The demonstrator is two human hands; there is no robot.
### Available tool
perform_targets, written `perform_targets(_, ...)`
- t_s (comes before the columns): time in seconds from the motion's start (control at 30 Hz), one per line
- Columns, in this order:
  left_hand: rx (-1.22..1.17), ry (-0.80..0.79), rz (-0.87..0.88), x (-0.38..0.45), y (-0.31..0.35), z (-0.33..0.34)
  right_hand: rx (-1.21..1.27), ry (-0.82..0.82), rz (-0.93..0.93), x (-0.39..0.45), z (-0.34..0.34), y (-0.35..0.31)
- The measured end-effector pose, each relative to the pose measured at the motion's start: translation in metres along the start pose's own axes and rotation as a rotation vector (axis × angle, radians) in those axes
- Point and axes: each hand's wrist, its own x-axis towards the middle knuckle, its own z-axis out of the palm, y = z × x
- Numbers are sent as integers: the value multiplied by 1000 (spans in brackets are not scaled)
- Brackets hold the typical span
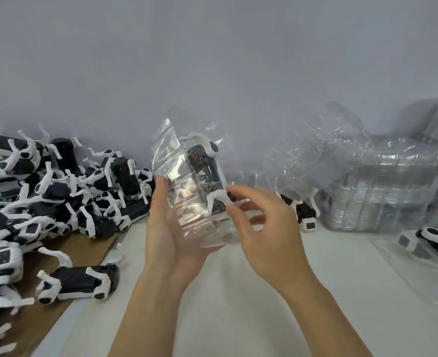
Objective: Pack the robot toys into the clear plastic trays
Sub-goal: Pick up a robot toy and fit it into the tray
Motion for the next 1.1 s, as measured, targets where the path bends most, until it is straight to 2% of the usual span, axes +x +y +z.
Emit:
perform_targets(0.2, -42, -77, -41, 2, -6, -2, -8, 50, -29, 2, -2, 0)
perform_targets(0.47, -140, -126, -4, 5, -10, -9, 59, 25, -36, 2, -4, -2)
perform_targets(0.6, -130, -55, 46, 5, -9, -10, 89, 30, -52, 1, -5, -5)
perform_targets(0.87, 44, -38, 102, 3, -6, -9, 71, 18, -48, 1, -9, -5)
perform_targets(1.0, 184, -38, 119, 2, -6, -5, -15, -17, -38, -1, -16, -2)
perform_targets(1.1, 258, 0, 127, 1, -8, -2, 18, 16, 38, -1, -16, -2)
